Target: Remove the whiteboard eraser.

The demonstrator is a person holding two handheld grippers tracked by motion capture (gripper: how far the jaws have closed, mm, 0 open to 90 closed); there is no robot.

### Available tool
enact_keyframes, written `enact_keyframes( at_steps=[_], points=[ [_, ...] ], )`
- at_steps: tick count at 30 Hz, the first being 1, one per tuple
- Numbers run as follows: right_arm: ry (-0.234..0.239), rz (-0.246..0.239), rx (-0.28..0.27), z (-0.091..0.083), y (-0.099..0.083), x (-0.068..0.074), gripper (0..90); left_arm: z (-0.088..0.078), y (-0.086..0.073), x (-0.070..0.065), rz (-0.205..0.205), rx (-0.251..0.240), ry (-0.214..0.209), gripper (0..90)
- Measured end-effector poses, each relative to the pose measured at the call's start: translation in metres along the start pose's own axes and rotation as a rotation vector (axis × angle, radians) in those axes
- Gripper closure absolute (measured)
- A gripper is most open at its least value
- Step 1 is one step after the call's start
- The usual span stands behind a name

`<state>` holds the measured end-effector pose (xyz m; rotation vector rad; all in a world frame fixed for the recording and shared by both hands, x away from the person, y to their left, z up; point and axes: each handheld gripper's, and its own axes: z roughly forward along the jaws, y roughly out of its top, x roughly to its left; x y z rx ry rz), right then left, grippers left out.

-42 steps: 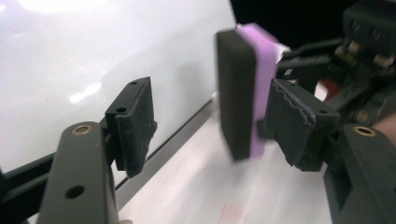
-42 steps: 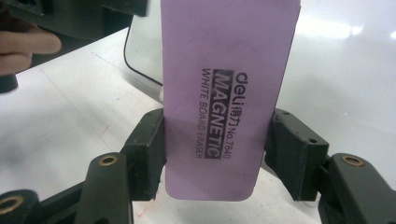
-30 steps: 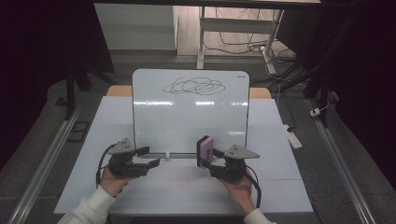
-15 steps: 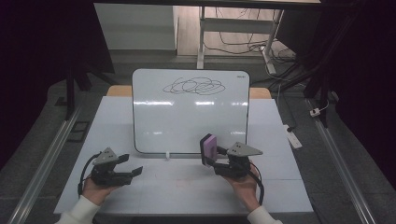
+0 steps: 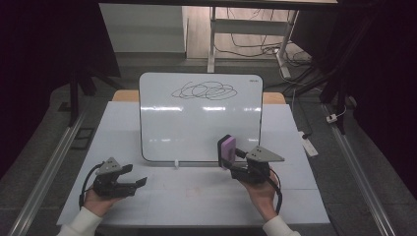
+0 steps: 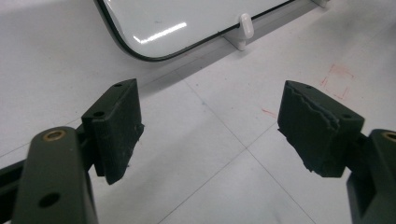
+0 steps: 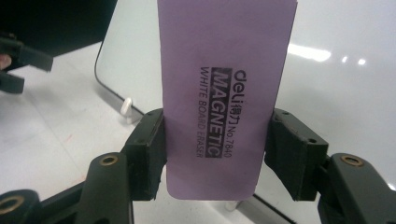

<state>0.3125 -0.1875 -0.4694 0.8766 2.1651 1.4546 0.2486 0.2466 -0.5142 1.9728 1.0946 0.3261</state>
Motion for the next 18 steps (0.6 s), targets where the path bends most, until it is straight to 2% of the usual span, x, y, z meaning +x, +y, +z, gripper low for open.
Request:
enact_keyframes(
  at_steps=[5,10,18],
  points=[
    [-0.024,0.003,-0.015,-0.003,0.004,-0.001,40.5,0.002,0.001,0.001,0.002,-0.003,0.007,22.6],
    [-0.025,0.017,-0.026,-0.002,0.01,-0.004,40.5,0.002,0.001,0.002,-0.005,-0.009,0.008,22.7],
    [-0.089,-0.003,-0.04,-0.003,0.02,-0.008,40.5,0.002,0.001,0.002,-0.002,-0.007,0.006,22.8]
  ],
)
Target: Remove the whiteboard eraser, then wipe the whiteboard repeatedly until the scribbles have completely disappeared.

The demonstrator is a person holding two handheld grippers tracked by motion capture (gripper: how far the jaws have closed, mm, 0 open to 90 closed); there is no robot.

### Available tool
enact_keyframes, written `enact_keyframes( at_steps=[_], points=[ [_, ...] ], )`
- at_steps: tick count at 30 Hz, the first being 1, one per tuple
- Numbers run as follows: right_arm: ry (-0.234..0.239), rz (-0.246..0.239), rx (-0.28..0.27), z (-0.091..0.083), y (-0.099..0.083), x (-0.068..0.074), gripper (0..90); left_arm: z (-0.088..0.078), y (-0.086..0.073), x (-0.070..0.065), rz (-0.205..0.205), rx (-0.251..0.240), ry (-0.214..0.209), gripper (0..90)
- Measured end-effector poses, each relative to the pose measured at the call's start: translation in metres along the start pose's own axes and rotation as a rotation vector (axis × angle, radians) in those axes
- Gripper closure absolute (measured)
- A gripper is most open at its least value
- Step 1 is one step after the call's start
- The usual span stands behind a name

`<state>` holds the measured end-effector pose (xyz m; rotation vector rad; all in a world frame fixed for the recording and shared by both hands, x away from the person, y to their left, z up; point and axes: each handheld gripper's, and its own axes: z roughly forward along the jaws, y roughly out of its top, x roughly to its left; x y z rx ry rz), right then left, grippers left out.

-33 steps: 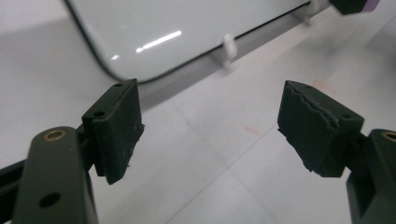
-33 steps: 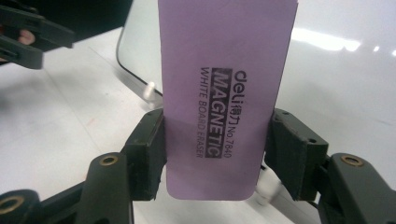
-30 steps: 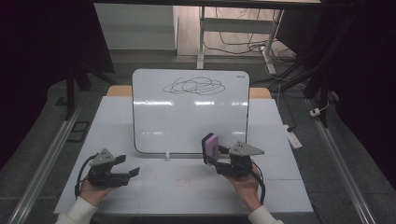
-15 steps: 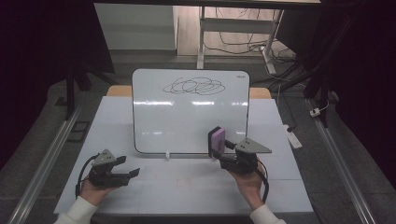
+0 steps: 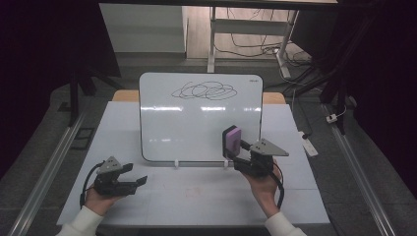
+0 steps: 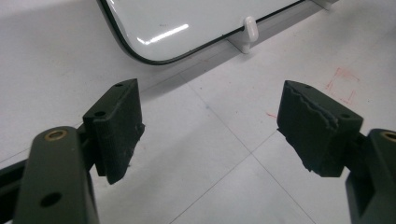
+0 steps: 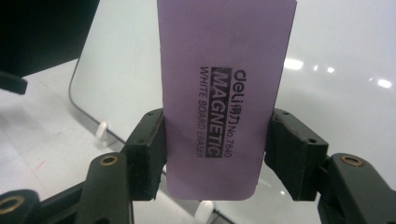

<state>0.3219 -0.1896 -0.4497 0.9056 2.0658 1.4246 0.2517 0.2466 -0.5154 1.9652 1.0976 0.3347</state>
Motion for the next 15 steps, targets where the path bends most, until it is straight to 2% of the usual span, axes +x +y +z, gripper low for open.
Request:
enact_keyframes(
  at_steps=[6,9,15],
  points=[
    [-0.049,-0.007,-0.032,0.007,0.018,-0.009,40.6,0.002,0.002,-0.001,-0.001,-0.005,-0.014,22.8],
    [-0.075,0.021,-0.056,0.015,0.031,-0.016,40.6,0.003,0.003,-0.002,0.004,-0.005,-0.02,22.8],
    [-0.133,0.034,-0.084,0.027,0.057,-0.03,40.7,0.003,0.002,-0.001,0.001,-0.009,-0.027,22.8]
  ],
)
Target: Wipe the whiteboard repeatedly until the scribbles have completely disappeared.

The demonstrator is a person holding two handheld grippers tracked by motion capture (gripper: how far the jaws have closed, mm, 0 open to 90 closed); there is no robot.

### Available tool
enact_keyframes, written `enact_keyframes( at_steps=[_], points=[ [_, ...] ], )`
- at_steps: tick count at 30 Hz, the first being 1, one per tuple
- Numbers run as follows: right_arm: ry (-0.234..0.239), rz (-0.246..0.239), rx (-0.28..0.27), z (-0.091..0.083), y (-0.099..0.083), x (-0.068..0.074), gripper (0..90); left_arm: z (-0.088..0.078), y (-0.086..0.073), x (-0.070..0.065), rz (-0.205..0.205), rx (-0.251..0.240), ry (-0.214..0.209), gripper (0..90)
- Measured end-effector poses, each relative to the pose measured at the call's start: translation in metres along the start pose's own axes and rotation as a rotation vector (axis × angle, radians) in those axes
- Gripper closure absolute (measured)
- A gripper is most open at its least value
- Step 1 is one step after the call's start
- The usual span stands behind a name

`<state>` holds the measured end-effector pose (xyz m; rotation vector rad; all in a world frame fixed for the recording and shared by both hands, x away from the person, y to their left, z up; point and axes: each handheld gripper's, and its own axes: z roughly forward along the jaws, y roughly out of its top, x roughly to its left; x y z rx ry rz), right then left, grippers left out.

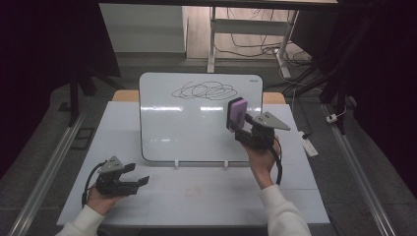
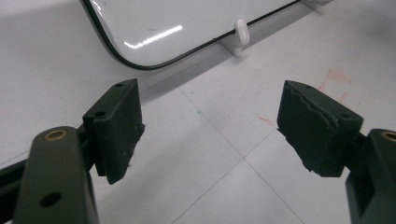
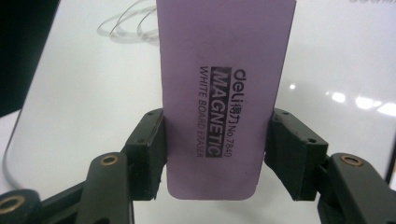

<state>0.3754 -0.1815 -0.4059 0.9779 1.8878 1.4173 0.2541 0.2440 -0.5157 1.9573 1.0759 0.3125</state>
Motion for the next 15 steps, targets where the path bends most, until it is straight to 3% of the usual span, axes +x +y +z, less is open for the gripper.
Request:
enact_keyframes(
  at_steps=[7,15],
  points=[
    [-0.062,0.013,0.004,0.011,0.027,-0.013,40.7,0.0,-0.001,0.0,-0.001,0.003,0.0,22.8],
    [-0.122,0.002,0.022,0.025,0.043,-0.02,40.7,0.0,-0.001,0.001,-0.003,0.004,0.005,22.8]
  ],
)
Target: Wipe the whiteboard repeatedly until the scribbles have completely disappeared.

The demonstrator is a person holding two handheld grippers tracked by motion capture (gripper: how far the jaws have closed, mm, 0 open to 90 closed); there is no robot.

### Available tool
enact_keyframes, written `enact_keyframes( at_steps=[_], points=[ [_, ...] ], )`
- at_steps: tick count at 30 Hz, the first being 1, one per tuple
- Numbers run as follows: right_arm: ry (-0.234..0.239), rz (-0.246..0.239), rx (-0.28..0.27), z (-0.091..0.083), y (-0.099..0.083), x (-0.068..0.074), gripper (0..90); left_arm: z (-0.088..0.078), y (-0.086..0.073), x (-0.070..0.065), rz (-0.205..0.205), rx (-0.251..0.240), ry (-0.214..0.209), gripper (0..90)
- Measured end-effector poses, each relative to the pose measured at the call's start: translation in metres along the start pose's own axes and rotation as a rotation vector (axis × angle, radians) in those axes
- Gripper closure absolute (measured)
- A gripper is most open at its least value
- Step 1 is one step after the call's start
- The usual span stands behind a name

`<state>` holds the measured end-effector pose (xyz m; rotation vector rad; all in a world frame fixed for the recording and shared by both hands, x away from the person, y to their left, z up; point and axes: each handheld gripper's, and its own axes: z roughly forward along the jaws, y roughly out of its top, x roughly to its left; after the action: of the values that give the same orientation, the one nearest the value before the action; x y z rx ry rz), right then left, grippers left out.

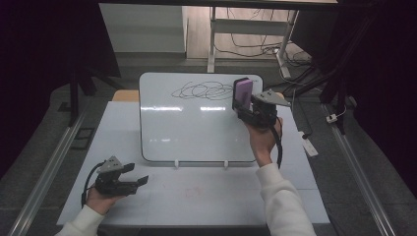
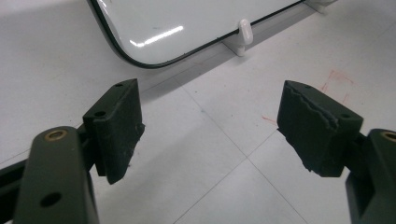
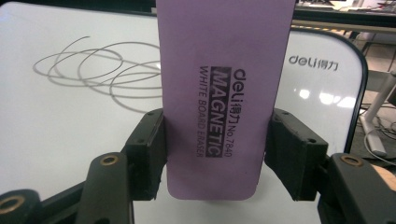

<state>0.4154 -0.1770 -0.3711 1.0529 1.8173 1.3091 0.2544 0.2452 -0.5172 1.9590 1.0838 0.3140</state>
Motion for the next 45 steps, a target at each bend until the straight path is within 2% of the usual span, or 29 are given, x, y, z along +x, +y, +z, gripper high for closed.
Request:
enact_keyframes(
  at_steps=[8,13,16,18,20,21,23,25,29,31,33,34,36,42,45],
  points=[
    [-0.004,0.009,0.03,0.015,0.009,0.001,40.7,0.0,0.0,0.0,0.001,-0.001,0.004,22.7],
    [0.01,0.009,0.054,0.024,0.011,0.008,40.7,0.0,-0.001,0.0,-0.002,-0.001,0.007,22.8],
    [0.043,-0.005,0.077,0.032,0.011,0.02,40.8,0.0,-0.001,0.0,-0.001,-0.001,0.007,22.8],
    [0.067,-0.034,0.095,0.036,0.01,0.031,40.8,0.0,-0.001,0.0,-0.002,-0.002,0.008,22.8],
    [0.056,-0.078,0.106,0.037,0.009,0.038,40.8,-0.001,-0.001,0.0,-0.003,-0.002,0.009,22.8],
    [0.056,-0.085,0.107,0.037,0.01,0.038,40.8,-0.001,-0.001,0.0,-0.002,-0.003,0.01,22.8],
    [0.054,-0.062,0.108,0.034,0.011,0.032,40.8,-0.001,-0.001,0.0,-0.001,-0.005,0.01,22.8],
    [0.016,-0.06,0.102,0.03,0.011,0.021,40.8,-0.002,-0.001,0.001,-0.002,-0.007,0.01,22.8],
    [-0.023,0.022,0.089,0.02,0.013,-0.006,40.8,-0.001,-0.001,0.001,0.001,-0.006,0.01,22.8],
    [-0.021,0.043,0.091,0.019,0.012,-0.012,40.8,-0.001,-0.001,0.0,0.002,-0.006,0.01,22.8],
    [-0.022,0.044,0.097,0.02,0.013,-0.011,40.8,-0.001,-0.001,0.0,0.002,-0.007,0.013,22.7],
    [-0.018,0.042,0.104,0.021,0.013,-0.01,40.8,-0.001,-0.001,0.0,-0.002,-0.008,0.013,22.6],
    [0.022,0.06,0.122,0.025,0.014,-0.004,40.9,-0.002,-0.001,0.0,-0.006,-0.01,0.016,22.6],
    [0.095,0.031,0.148,0.036,0.013,0.022,40.9,-0.002,-0.001,0.0,-0.006,-0.01,0.018,22.5],
    [0.125,0.03,0.159,0.039,0.013,0.029,40.9,-0.002,-0.001,0.0,-0.007,-0.009,0.018,22.5]
  ],
)
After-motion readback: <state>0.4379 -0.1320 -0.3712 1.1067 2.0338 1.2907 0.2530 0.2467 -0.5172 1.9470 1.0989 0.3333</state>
